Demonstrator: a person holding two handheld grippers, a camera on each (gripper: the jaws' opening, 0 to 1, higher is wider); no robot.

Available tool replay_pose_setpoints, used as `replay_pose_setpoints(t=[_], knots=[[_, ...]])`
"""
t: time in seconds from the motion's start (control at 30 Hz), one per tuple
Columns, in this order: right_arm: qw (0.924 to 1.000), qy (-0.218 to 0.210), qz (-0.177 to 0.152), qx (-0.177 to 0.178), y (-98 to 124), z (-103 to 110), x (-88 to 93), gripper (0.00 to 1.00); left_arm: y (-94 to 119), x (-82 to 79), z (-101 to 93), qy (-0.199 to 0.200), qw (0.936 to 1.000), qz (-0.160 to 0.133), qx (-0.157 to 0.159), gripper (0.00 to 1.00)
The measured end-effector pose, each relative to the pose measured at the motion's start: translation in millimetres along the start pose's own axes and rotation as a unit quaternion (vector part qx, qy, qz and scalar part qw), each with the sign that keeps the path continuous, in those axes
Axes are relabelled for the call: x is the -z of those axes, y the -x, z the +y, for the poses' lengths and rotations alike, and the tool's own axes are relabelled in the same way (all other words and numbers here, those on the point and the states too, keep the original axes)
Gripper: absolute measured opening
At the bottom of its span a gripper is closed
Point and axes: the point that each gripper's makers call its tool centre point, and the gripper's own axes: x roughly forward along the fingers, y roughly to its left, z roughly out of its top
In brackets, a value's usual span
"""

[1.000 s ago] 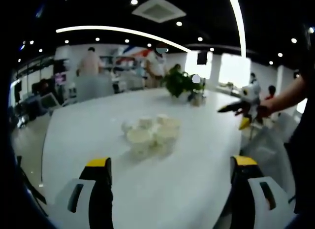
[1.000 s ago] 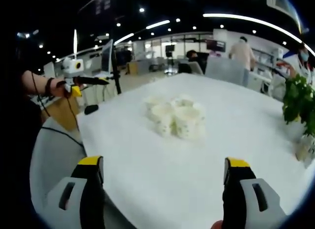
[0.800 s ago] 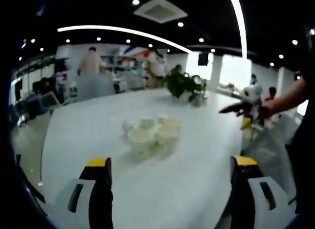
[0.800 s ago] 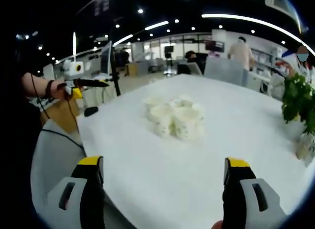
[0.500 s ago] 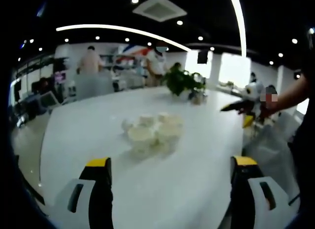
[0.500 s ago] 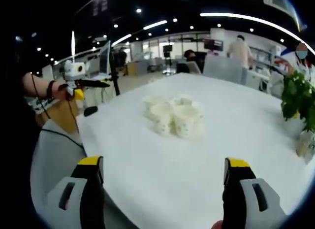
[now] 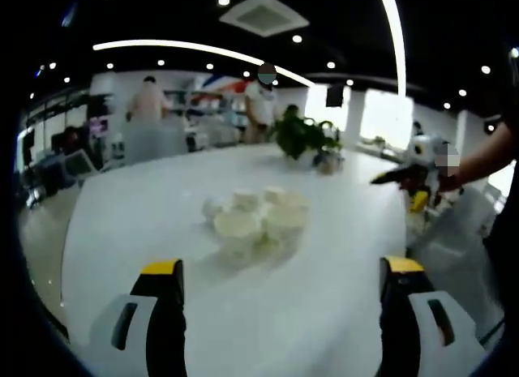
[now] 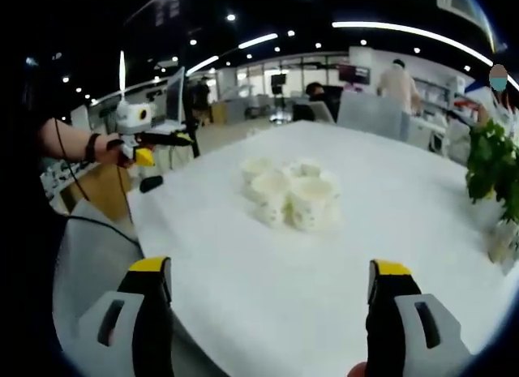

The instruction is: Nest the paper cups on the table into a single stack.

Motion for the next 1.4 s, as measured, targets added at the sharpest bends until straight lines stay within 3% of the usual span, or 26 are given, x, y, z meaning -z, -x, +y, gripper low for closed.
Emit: replay_pose_setpoints(t=[0.6,1.4], knots=[[0.9999,0.0,-0.013,0.002,1.7,8.0,-10.5,0.98,-21.9,-14.4,13.0,0.003,0.9999,-0.009,0.006,1.0],[0.9998,-0.009,-0.008,0.014,23.3,7.4,-0.5,0.96,-51.8,-22.3,15.8,-0.014,0.9998,-0.005,0.015,0.98]])
